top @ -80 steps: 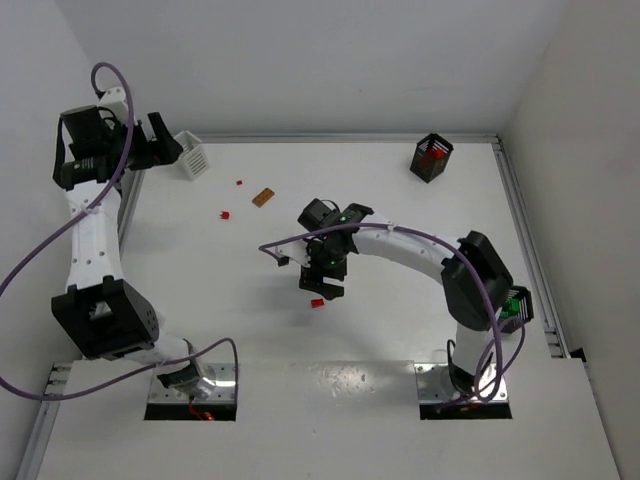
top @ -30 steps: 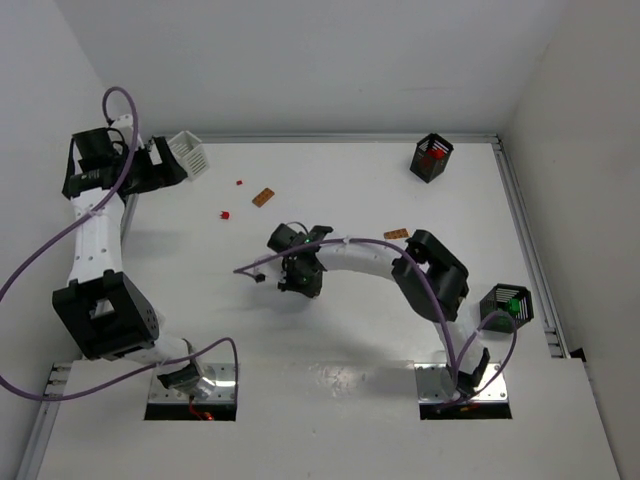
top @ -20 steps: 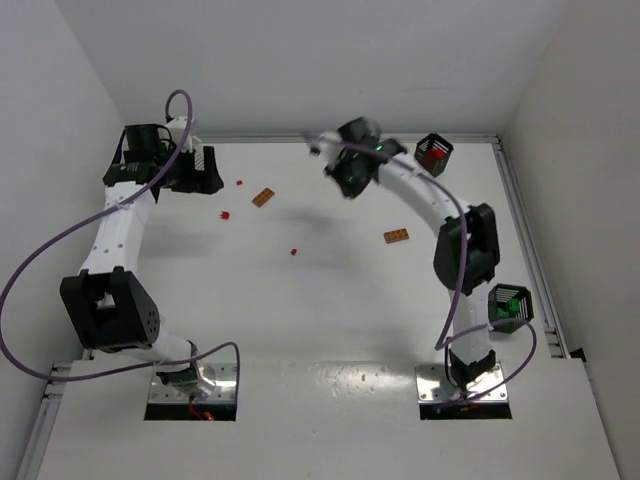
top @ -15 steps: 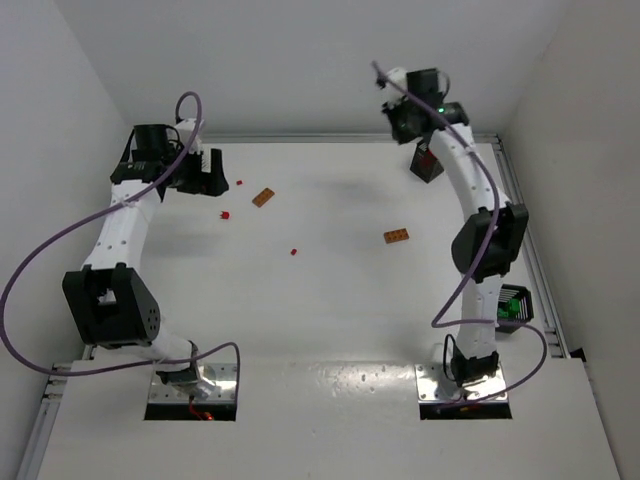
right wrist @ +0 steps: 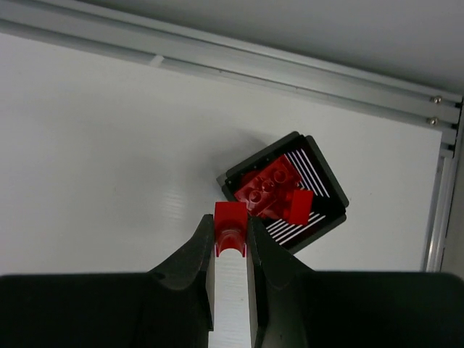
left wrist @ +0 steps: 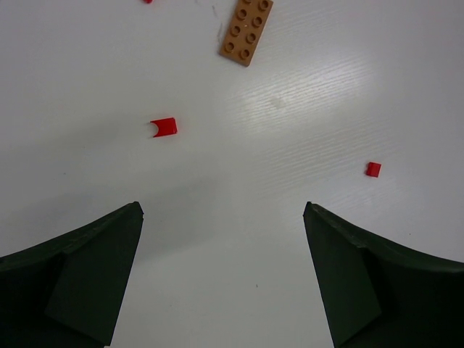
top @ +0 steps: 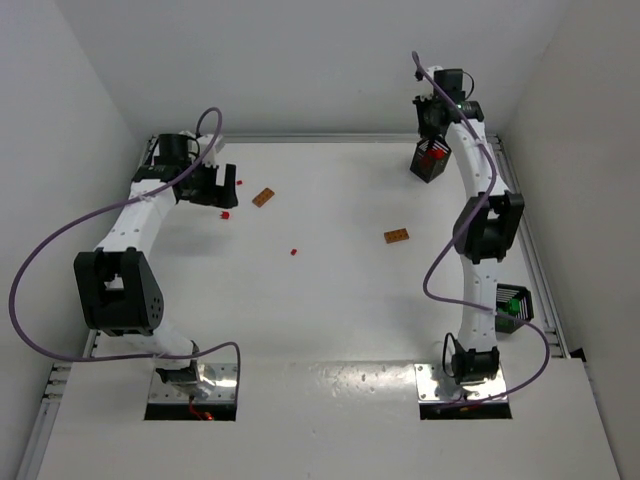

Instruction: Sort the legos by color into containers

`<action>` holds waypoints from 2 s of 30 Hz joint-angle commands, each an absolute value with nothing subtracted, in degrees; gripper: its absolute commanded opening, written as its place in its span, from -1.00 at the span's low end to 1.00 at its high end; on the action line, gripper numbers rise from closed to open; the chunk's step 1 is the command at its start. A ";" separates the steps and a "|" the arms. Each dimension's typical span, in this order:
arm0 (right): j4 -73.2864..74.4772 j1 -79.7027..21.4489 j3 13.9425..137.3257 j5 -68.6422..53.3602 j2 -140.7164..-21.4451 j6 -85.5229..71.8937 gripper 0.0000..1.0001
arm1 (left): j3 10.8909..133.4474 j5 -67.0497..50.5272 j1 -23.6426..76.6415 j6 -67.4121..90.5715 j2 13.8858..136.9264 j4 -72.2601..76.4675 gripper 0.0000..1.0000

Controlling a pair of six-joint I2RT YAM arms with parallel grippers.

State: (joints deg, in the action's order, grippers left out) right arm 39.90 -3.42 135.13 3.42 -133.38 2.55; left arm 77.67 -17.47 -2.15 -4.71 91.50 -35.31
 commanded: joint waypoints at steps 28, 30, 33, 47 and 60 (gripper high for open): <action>37.18 0.97 141.50 6.94 -139.48 0.62 0.15 | 74.89 -12.31 -2.29 -5.97 95.62 -31.47 0.99; 37.18 0.97 141.50 6.94 -138.96 0.62 0.15 | 74.18 -10.38 -2.29 -5.98 96.15 -31.46 0.95; 37.71 0.97 140.81 5.73 -137.56 1.14 0.15 | 73.56 -8.27 -2.29 -6.59 97.46 -30.33 0.66; 43.24 -1.14 130.53 -6.58 -126.31 3.25 0.15 | 78.22 -5.19 -2.29 -6.86 108.63 -28.65 0.31; 46.93 -1.67 114.88 -26.18 -115.76 0.19 0.31 | 83.85 -5.19 -2.29 -6.33 115.31 -26.46 0.10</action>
